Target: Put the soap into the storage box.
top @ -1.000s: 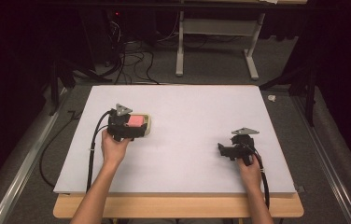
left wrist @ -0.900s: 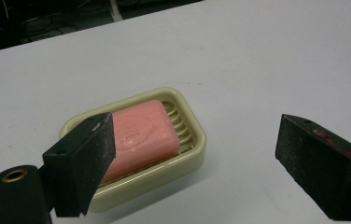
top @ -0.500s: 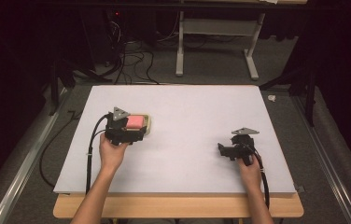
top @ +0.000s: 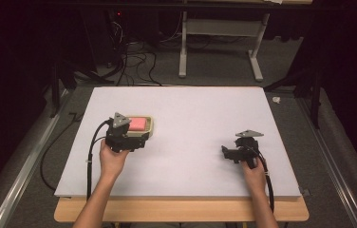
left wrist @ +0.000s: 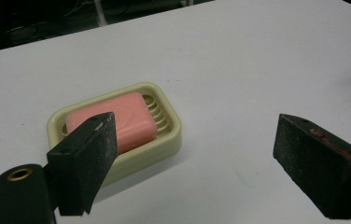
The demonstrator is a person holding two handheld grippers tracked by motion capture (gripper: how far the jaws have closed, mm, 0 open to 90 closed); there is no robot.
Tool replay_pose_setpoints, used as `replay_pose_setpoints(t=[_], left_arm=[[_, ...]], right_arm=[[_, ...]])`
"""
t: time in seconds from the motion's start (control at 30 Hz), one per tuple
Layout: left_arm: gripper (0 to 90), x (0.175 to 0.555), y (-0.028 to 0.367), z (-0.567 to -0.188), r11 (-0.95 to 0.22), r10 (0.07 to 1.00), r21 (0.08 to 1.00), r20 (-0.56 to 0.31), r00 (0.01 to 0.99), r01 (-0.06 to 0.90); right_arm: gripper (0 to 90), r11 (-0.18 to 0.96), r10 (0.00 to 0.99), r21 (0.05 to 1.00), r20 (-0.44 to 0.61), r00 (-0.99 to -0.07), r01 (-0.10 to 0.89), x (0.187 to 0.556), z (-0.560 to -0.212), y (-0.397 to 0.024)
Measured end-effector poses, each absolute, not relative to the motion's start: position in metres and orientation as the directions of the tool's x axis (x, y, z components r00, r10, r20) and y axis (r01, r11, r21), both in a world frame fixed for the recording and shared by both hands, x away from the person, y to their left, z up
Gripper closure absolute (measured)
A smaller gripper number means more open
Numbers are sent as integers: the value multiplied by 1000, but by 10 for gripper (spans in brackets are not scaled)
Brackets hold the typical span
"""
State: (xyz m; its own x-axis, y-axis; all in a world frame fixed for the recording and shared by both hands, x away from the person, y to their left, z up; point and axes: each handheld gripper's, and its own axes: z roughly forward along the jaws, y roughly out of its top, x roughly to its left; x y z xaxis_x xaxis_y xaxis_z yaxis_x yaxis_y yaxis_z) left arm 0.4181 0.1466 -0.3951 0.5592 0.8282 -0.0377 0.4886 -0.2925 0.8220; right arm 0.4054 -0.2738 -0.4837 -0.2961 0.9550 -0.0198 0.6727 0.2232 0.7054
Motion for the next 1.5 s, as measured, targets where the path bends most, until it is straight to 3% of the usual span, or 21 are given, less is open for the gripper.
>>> replay_pose_setpoints(t=[1.5], left_arm=[[149, 379, 132, -413, -299, 770, 832, -78, 634, 466]], right_arm=[[146, 223, 955, 705, -20, -295, 673, 405, -484, -274]])
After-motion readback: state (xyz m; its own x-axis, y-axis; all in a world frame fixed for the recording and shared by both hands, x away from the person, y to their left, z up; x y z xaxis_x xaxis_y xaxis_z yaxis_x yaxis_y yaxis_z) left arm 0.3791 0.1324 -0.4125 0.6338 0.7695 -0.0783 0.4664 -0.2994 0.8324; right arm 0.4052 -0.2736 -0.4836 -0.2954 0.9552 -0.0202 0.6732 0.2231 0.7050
